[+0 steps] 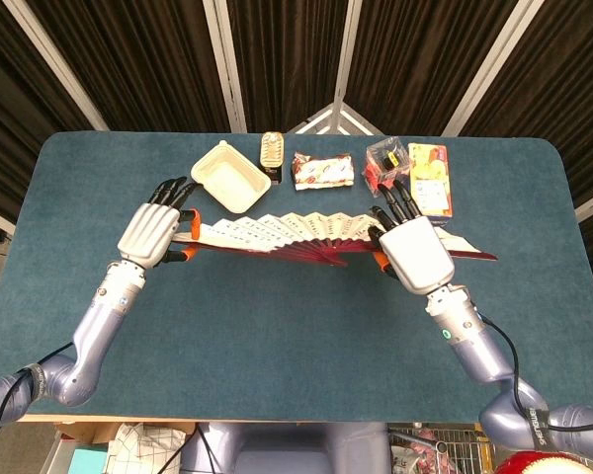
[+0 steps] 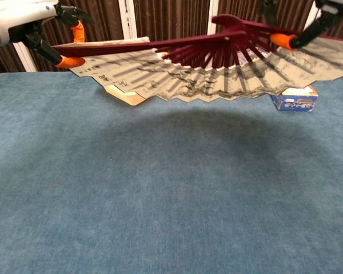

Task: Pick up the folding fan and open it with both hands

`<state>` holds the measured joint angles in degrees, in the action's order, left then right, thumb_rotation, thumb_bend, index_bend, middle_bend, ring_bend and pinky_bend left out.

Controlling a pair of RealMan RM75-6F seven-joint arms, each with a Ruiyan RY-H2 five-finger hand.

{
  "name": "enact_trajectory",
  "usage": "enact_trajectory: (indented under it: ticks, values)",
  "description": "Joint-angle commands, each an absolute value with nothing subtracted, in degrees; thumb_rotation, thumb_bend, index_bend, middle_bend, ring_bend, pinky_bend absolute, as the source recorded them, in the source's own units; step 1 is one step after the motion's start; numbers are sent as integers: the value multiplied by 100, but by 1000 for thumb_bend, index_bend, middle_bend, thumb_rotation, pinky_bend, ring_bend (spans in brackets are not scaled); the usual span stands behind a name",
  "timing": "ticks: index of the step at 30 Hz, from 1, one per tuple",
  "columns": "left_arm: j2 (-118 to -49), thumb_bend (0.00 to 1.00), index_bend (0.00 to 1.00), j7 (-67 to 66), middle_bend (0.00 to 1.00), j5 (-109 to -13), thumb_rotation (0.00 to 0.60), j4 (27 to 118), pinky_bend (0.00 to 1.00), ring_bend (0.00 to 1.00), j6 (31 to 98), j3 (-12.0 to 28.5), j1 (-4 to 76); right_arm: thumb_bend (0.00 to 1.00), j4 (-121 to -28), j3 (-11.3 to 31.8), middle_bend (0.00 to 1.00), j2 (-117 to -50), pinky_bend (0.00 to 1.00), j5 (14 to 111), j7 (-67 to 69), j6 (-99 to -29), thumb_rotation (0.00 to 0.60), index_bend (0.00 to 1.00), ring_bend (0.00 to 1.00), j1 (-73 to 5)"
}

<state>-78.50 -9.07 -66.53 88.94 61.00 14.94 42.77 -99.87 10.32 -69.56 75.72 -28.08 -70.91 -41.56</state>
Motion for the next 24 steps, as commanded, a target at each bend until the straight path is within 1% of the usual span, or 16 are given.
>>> enact_trajectory:
  ticks: [1,8,24]
  values:
    - [-7878,494,715,-916,105,-6656,600,8882,0,0,6096,1469,4270,519,-9893,967,322,-6965,0,7653,-2755,-7110,600,823,24,-4086]
    - [-7950,494,715,-931,105,-6708,600,8874,0,0,6098,1345,4215,520,-9707,787,322,-6997,0,7840,-2598,-7181,600,824,25,-3875]
    - [-7787,492,717,-917,105,-6973,600,9150,0,0,6183,1036,3958,520,-9641,399,322,-7092,0,8364,-2497,-7282,600,823,25,-3445]
